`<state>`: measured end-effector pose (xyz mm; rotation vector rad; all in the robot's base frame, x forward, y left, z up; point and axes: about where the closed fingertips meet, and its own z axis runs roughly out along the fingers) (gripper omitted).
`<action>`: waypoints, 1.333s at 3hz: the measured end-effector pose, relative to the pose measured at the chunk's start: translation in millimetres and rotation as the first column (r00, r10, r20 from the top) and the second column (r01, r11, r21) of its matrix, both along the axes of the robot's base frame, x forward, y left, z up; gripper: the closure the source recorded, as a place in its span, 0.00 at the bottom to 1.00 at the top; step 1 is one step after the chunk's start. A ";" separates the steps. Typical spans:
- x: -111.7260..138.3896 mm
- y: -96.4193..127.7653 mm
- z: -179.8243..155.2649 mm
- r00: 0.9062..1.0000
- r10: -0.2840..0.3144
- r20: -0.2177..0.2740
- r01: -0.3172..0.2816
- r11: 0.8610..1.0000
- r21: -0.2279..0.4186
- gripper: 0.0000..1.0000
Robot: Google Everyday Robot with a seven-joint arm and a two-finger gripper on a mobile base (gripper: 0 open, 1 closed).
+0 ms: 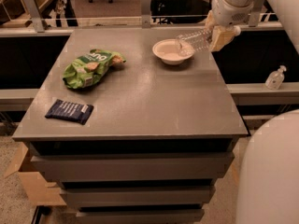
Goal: Place water bottle into paper bowl
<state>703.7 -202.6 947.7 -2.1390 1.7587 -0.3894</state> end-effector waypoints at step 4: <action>92.5 33.8 -10.8 0.982 -0.067 0.175 0.055 0.996 0.074 1.00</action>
Offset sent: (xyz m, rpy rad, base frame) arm 0.0789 0.0231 -0.0022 -0.0055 -0.1367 -0.0438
